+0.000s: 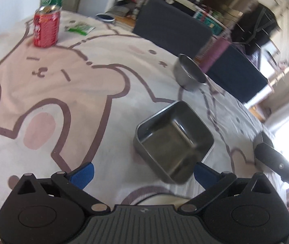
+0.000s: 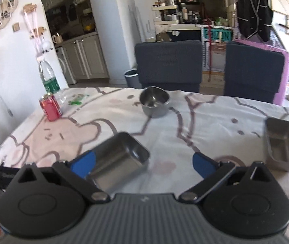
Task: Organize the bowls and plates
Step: 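Move both grippers to the rectangular steel tray rim and close them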
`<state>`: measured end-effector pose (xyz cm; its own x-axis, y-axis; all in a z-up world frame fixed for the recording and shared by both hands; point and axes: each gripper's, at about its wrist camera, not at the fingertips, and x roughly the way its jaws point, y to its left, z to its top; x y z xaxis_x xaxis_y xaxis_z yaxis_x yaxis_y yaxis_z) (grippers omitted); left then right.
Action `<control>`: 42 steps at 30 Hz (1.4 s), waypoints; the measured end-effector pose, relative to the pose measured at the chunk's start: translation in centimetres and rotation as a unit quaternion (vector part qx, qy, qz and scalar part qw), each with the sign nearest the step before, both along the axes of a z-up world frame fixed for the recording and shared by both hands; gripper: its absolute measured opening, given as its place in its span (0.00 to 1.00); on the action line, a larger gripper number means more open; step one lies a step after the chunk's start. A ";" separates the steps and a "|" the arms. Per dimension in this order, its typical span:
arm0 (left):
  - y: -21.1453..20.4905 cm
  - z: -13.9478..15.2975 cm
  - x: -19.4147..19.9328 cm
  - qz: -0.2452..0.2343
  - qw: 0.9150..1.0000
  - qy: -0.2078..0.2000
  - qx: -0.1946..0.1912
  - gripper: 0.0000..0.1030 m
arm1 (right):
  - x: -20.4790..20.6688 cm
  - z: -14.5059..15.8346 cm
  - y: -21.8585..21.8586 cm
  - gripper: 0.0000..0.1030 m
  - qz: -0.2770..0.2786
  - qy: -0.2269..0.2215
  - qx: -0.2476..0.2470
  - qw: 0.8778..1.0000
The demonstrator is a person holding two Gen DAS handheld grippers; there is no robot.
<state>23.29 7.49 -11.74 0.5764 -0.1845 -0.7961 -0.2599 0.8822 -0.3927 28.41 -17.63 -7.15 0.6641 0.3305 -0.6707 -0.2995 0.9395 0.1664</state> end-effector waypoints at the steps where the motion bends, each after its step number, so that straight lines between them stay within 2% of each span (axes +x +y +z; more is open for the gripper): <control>1: 0.1 -0.3 0.4 0.005 1.000 0.003 -0.005 1.00 | 0.7 -0.2 0.1 1.00 -0.003 0.003 0.001 1.000; 4: 0.2 -1.0 1.4 0.012 1.000 0.014 -0.010 1.00 | 2.5 -1.2 0.5 1.00 -0.016 0.002 -0.011 1.000; 8: 0.0 -1.8 2.4 0.006 1.000 0.025 -0.006 1.00 | 4.3 -2.6 1.3 1.00 -0.001 -0.012 -0.056 0.998; 10: -0.1 -2.1 2.7 0.001 1.000 0.029 -0.004 1.00 | 5.1 -3.2 1.6 1.00 0.009 -0.016 -0.060 0.998; 14: -0.3 -2.8 3.4 -0.008 0.999 0.034 0.002 1.00 | 6.4 -4.0 2.7 1.00 0.048 -0.004 -0.063 0.997; 17: -0.4 -3.3 4.0 -0.012 0.999 0.038 0.010 1.00 | 7.2 -4.9 3.9 1.00 0.069 0.008 -0.086 0.994; 21: -0.4 -3.8 4.5 -0.022 0.999 0.043 0.017 1.00 | 8.5 -5.9 5.2 0.99 0.068 0.028 -0.104 0.992; 30: -0.9 -4.3 4.7 -0.058 0.996 0.043 0.052 1.00 | 9.7 -7.6 5.6 0.85 0.043 0.054 -0.128 0.989; 34: -0.9 -4.3 4.6 -0.070 0.995 0.044 0.064 1.00 | 9.8 -8.0 5.4 0.69 0.027 0.059 -0.125 0.990; 42: -0.4 -4.3 4.7 -0.079 0.993 0.044 0.073 1.00 | 9.8 -7.9 4.6 0.65 0.006 0.069 -0.118 0.991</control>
